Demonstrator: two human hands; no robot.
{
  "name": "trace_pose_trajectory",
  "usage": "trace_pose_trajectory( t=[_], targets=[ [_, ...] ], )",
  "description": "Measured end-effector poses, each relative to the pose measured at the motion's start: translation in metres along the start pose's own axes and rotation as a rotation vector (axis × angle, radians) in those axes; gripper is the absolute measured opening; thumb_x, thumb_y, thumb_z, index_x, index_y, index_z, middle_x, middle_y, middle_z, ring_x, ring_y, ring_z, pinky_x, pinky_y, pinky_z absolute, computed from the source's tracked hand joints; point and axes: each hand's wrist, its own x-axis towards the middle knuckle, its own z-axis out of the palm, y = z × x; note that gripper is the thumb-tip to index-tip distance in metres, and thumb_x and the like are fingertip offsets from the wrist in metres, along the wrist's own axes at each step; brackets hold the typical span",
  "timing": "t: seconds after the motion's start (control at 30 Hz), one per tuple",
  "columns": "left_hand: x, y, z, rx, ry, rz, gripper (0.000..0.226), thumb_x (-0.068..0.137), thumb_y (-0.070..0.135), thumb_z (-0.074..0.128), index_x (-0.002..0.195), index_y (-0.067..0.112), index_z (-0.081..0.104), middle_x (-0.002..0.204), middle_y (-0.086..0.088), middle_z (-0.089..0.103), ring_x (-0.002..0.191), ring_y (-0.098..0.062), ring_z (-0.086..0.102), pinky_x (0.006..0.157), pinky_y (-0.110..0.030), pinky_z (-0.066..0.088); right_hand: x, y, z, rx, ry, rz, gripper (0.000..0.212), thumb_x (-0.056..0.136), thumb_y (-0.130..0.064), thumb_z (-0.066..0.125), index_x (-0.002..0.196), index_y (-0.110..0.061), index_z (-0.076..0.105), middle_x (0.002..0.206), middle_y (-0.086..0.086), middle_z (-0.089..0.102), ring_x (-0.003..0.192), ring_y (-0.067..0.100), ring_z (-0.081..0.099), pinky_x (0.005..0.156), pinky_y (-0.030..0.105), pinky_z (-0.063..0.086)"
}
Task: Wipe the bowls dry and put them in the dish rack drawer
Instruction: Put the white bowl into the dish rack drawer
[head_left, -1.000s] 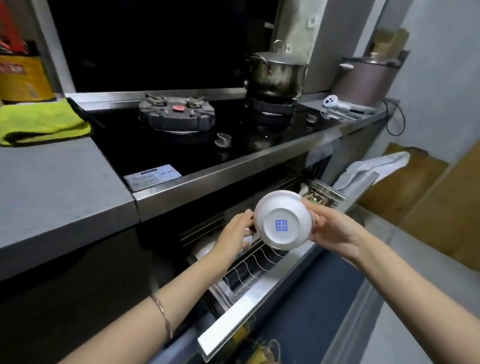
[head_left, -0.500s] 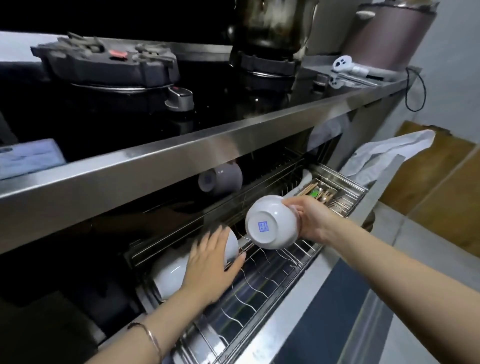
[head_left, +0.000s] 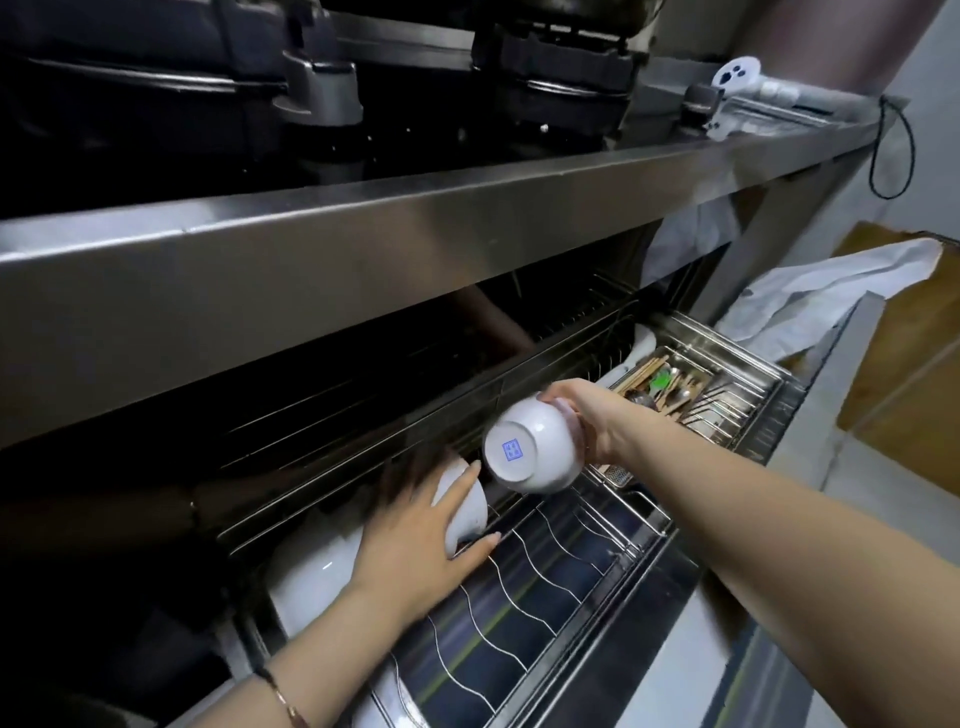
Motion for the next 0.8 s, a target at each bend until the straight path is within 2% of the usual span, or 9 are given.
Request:
trace_pose_trajectory(
  t=[0.07,0.13,0.2,0.33,0.43,0.5,0.63,0.7,0.8],
  targets=[
    [0.001,0.000,0.001,0.013,0.010,-0.005,0.070,0.080,0.075,0.032,0.130,0.032,0.055,0.120,-0.003,0.065,0.102,-0.029,0.064,0.092,-0.039,0.037,0.010,0.004,0.001,0.018,0.020,-0.013,0.012,0.090,-0.020,0.051,0.091,-0.008,0.048,0.083,0.010,0.054,0.072,0.026,0.053,0.064,0.035,0.045],
    [-0.001,-0.001,0.001,0.004,0.025,-0.005,0.070,0.080,0.075,0.033,0.130,0.033,0.056,0.119,-0.001,0.065,0.094,-0.025,0.065,0.078,-0.034,0.050,0.020,0.009,0.003,0.035,0.025,-0.026,0.011,0.090,-0.016,0.051,0.084,-0.008,0.047,0.080,0.010,0.053,0.071,0.026,0.053,0.072,0.037,0.045],
    [-0.005,-0.002,0.000,-0.016,0.049,-0.007,0.070,0.080,0.075,0.033,0.132,0.033,0.054,0.121,0.001,0.063,0.091,-0.022,0.065,0.070,-0.029,0.052,0.027,0.013,0.008,0.026,0.016,-0.020,0.014,0.090,-0.016,0.050,0.079,-0.010,0.045,0.078,0.009,0.051,0.071,0.025,0.051,0.077,0.037,0.043],
    [-0.011,-0.003,-0.002,0.011,0.093,-0.004,0.071,0.085,0.073,0.023,0.129,0.030,0.058,0.123,-0.001,0.062,0.090,-0.022,0.066,0.069,-0.028,0.053,0.037,0.020,0.024,-0.006,-0.060,-0.031,0.009,0.091,-0.013,0.047,0.083,-0.010,0.048,0.081,0.013,0.050,0.074,0.027,0.052,0.072,0.034,0.044],
    [-0.015,-0.001,-0.003,0.029,0.118,0.004,0.071,0.082,0.072,0.031,0.131,0.028,0.056,0.125,-0.002,0.061,0.090,-0.022,0.065,0.070,-0.030,0.053,0.042,0.028,0.035,0.004,-0.061,-0.056,0.009,0.091,-0.015,0.052,0.094,-0.007,0.055,0.090,0.015,0.056,0.075,0.028,0.057,0.067,0.033,0.048],
    [-0.016,-0.001,-0.003,0.032,0.132,0.008,0.071,0.080,0.071,0.034,0.132,0.027,0.055,0.125,-0.002,0.061,0.092,-0.023,0.065,0.073,-0.032,0.053,0.044,0.031,0.040,0.024,-0.058,-0.080,0.009,0.092,-0.012,0.053,0.090,-0.004,0.058,0.086,0.014,0.059,0.071,0.026,0.058,0.062,0.032,0.049],
    [-0.016,0.000,-0.001,0.046,0.133,-0.002,0.071,0.081,0.072,0.032,0.133,0.029,0.053,0.126,-0.001,0.060,0.094,-0.022,0.065,0.075,-0.033,0.053,0.049,0.038,0.044,0.017,-0.056,-0.107,0.011,0.092,-0.009,0.056,0.084,-0.004,0.060,0.080,0.012,0.063,0.067,0.024,0.060,0.062,0.031,0.050],
    [-0.016,0.000,0.000,0.044,0.130,-0.008,0.071,0.081,0.072,0.032,0.133,0.030,0.053,0.128,-0.001,0.059,0.098,-0.023,0.065,0.078,-0.034,0.053,0.049,0.040,0.045,0.013,-0.056,-0.118,0.010,0.092,-0.012,0.058,0.088,-0.003,0.062,0.081,0.013,0.064,0.069,0.025,0.061,0.066,0.034,0.052],
    [-0.016,0.000,0.001,0.033,0.121,-0.015,0.070,0.082,0.072,0.031,0.133,0.030,0.053,0.133,-0.001,0.056,0.103,-0.024,0.064,0.082,-0.036,0.052,0.049,0.043,0.047,0.016,-0.047,-0.135,0.016,0.092,-0.018,0.060,0.086,-0.004,0.062,0.086,0.014,0.065,0.080,0.028,0.062,0.082,0.043,0.052]
  ],
)
